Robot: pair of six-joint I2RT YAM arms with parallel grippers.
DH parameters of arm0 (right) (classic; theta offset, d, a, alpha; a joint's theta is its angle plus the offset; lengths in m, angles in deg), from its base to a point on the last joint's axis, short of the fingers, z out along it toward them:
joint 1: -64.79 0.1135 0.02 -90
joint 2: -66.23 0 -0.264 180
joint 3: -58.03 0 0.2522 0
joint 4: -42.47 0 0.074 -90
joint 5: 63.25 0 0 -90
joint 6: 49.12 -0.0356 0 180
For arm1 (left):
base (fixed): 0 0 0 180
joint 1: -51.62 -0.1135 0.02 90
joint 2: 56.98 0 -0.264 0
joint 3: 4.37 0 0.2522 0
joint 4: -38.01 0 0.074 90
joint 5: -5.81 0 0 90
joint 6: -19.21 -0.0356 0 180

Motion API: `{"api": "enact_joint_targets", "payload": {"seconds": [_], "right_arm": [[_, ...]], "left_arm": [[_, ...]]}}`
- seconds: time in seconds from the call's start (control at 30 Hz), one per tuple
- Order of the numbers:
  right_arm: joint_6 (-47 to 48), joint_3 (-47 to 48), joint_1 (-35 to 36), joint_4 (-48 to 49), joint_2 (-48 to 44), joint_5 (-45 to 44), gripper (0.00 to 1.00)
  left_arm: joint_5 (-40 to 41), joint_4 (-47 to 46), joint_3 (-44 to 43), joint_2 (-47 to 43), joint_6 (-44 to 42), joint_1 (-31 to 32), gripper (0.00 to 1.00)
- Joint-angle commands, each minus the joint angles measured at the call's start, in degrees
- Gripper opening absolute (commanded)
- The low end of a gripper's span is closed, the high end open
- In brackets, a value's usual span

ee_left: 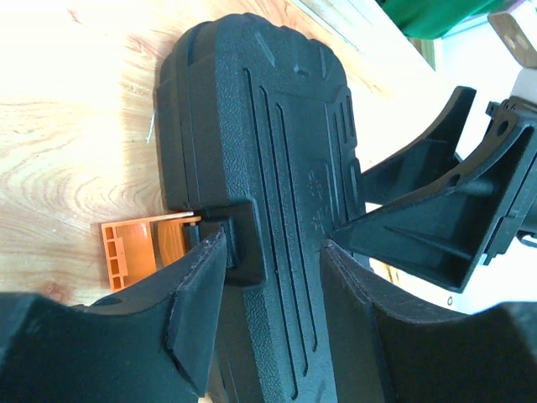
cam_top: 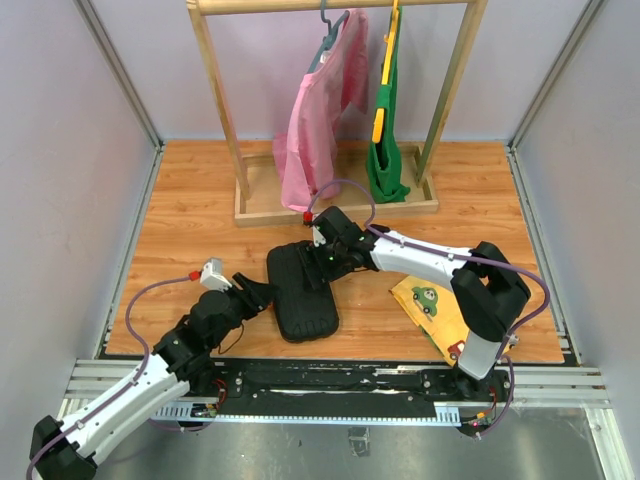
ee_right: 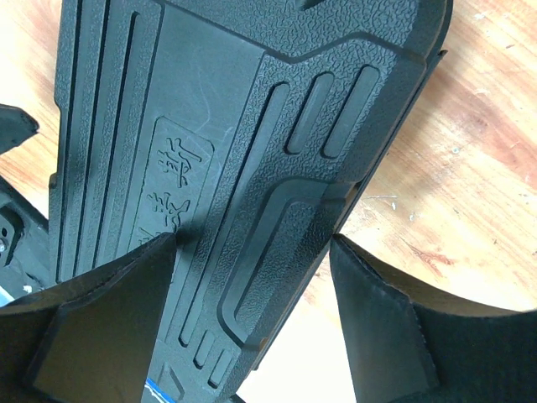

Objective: Sort the tools into containers
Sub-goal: Close the storage box at the center of the board.

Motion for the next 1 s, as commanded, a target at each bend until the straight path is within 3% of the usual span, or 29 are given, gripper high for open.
{"api": "enact_joint_targets", "payload": {"seconds": [0.0, 0.27, 0.97], "right_arm": [[0.89, -0.30, 1.30, -6.38, 1.05, -8.00, 0.75], [1.26, -2.47, -1.82, -7.75, -0.90, -10.29, 0.75], [7.73, -6.58, -13.60, -11.21, -1.14, -12.51, 0.73]], "left_arm": [[2.92, 6.26, -3.13, -0.53, 0.87, 0.25, 0.56], [-4.26, 1.17, -1.47, 1.79, 0.74, 0.25, 0.61], [-1.36, 7.51, -6.09, 5.84, -1.19, 0.25, 0.65]]}}
